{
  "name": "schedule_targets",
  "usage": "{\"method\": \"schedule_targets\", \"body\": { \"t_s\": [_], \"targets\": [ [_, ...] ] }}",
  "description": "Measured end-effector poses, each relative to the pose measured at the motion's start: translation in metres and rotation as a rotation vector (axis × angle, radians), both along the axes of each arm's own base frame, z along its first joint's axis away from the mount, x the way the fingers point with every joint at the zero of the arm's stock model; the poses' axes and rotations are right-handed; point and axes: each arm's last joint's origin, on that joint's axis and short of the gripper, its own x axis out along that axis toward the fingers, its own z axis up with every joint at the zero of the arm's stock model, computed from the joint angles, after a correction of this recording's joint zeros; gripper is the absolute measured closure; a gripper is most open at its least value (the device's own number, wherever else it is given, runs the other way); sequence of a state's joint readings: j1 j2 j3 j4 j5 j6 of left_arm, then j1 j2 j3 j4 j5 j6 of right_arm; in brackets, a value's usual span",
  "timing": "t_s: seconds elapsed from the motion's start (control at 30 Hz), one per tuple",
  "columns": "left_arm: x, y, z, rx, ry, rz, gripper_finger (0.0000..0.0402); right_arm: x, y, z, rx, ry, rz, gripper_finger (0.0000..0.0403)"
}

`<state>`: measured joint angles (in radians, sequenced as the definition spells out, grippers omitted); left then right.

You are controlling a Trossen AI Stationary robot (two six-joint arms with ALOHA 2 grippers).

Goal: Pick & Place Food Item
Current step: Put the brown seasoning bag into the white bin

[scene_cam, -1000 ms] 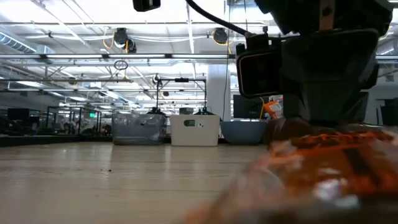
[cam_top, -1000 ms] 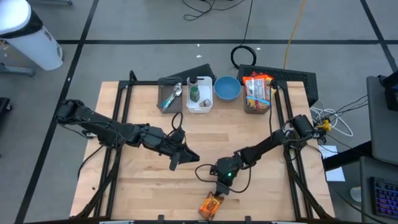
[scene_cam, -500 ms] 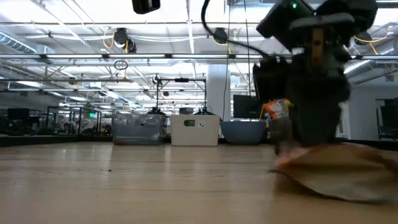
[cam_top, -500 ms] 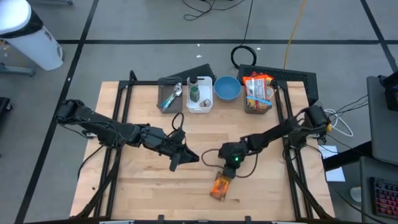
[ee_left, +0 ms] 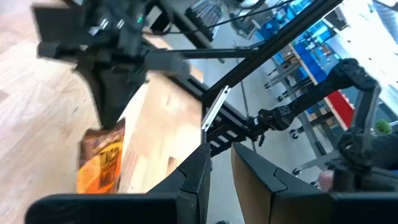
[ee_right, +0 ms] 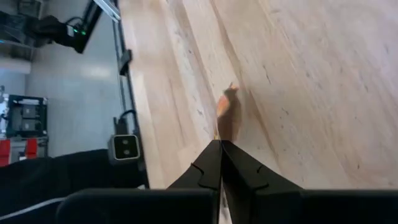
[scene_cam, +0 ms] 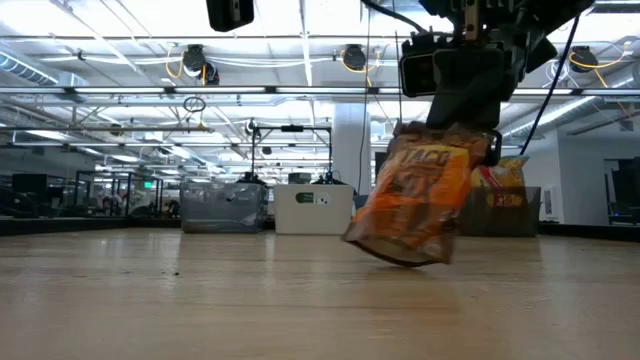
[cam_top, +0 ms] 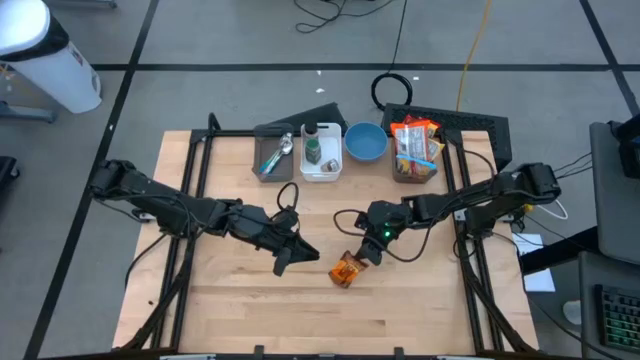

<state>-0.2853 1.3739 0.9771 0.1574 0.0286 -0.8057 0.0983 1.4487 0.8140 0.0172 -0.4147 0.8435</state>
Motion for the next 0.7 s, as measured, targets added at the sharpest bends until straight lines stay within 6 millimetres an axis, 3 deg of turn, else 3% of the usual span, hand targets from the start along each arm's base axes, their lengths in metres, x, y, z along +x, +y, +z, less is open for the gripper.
{"method": "schedule_targets", "body": {
  "t_s": [0.47, 0.7],
  "targets": [
    [0.005, 0.022, -0.001, 0.008, 0.009, -0.042, 0.0330, -0.009, -0.003, 0.023, 0.006, -0.037, -0.010, 0.0403],
    [0.006, 0.033, -0.005, 0.043, 0.041, -0.027, 0.0330, 0.001, -0.010, 0.060, -0.033, -0.114, 0.001, 0.0403]
  ]
}}
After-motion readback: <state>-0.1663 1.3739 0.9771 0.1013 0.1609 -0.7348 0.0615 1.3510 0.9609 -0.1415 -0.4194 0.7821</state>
